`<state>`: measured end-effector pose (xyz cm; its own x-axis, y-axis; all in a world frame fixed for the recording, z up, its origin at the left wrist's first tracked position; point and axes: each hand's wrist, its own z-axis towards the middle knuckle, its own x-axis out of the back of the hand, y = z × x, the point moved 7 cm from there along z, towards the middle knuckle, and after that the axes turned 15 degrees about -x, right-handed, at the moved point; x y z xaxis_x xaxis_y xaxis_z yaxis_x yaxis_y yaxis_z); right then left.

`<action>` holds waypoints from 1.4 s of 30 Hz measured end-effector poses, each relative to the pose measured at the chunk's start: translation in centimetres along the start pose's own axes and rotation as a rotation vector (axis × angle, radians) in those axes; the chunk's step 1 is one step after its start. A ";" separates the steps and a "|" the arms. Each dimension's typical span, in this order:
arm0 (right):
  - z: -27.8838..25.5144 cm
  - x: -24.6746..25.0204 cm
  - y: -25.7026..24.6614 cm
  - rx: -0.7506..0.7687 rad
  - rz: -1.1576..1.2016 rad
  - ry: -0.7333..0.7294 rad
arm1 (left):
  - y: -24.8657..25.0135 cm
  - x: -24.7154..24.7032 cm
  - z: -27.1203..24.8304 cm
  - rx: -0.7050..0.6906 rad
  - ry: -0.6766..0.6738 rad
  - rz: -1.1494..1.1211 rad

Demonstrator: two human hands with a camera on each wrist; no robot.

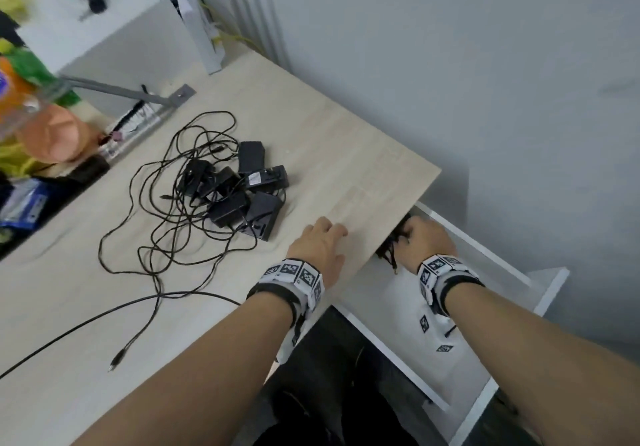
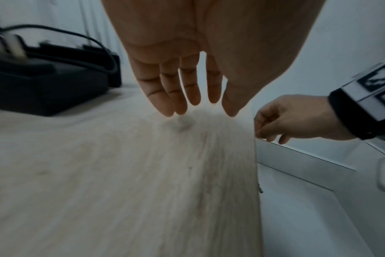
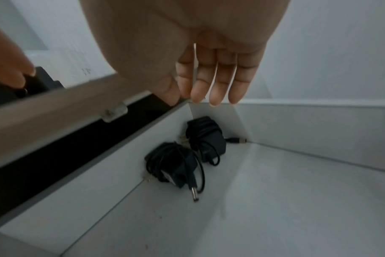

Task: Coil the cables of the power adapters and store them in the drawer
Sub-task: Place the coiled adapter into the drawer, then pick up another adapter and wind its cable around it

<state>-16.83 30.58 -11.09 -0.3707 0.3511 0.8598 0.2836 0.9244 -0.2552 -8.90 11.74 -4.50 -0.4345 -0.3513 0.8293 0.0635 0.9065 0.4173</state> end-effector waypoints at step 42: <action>-8.2 2.1 -27.8 0.511 -0.006 -0.193 | -18.3 7.4 -8.3 0.060 0.103 0.066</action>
<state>-18.21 4.35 1.45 -0.5405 0.3224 0.7771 -0.1672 0.8640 -0.4748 -5.78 -9.39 -2.95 -0.3365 -0.3100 0.8892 0.0338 0.9397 0.3404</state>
